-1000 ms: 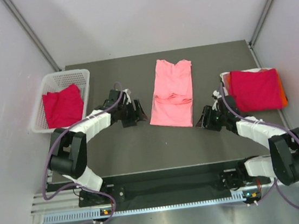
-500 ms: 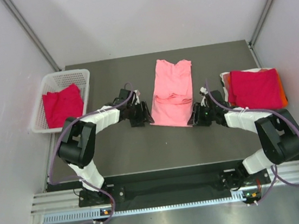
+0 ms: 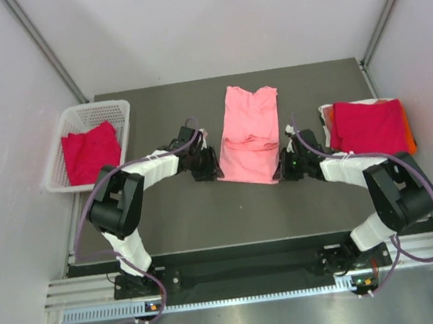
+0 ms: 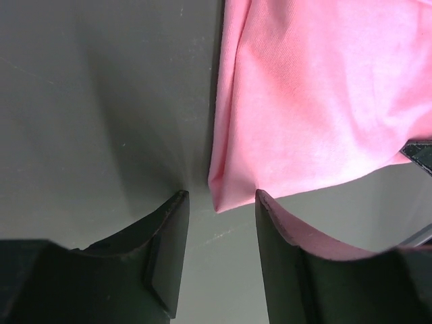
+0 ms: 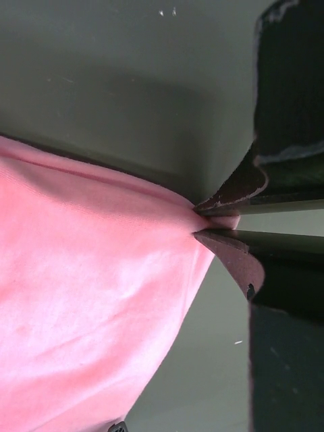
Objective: Fold and stack the t-shirts
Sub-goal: Fold the tshirt
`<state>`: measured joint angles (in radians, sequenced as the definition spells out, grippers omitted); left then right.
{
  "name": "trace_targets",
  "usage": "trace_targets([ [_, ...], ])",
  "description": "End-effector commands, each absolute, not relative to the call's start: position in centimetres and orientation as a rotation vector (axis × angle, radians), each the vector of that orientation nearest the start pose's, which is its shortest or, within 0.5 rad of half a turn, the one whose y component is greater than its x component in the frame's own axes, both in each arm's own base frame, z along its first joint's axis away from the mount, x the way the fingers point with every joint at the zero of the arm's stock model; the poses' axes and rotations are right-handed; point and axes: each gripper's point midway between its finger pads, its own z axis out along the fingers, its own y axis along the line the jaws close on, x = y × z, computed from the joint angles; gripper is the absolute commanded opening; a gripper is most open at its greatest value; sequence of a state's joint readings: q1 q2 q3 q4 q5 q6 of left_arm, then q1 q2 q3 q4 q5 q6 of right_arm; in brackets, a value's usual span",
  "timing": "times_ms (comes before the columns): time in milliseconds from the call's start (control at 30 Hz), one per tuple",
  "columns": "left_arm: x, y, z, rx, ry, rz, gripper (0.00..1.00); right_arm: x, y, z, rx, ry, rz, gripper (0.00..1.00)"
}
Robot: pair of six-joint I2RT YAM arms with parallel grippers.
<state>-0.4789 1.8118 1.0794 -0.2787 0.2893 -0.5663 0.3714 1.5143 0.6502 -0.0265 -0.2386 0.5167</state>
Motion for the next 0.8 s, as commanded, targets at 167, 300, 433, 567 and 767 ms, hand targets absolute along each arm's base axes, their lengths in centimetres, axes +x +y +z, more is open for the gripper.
trace_targets([
  [167,32.3,-25.6,3.1,0.021,2.721,-0.726,0.47,28.9,17.9,2.4,0.039,2.553,0.632,0.12],
  [300,31.7,-26.2,2.7,0.030,2.734,-0.738,0.42,28.9,17.8,2.8,0.036,2.548,0.633,0.10],
  [433,31.2,-26.6,2.4,0.023,2.730,-0.783,0.21,28.9,17.8,3.1,0.029,2.543,0.634,0.07],
  [567,31.4,-26.6,2.9,0.010,2.709,-0.787,0.00,28.6,17.9,3.7,0.019,2.542,0.644,0.00],
  [767,33.9,-27.2,7.5,0.025,2.647,-0.780,0.00,30.9,17.4,8.5,0.005,2.491,0.607,0.00],
])
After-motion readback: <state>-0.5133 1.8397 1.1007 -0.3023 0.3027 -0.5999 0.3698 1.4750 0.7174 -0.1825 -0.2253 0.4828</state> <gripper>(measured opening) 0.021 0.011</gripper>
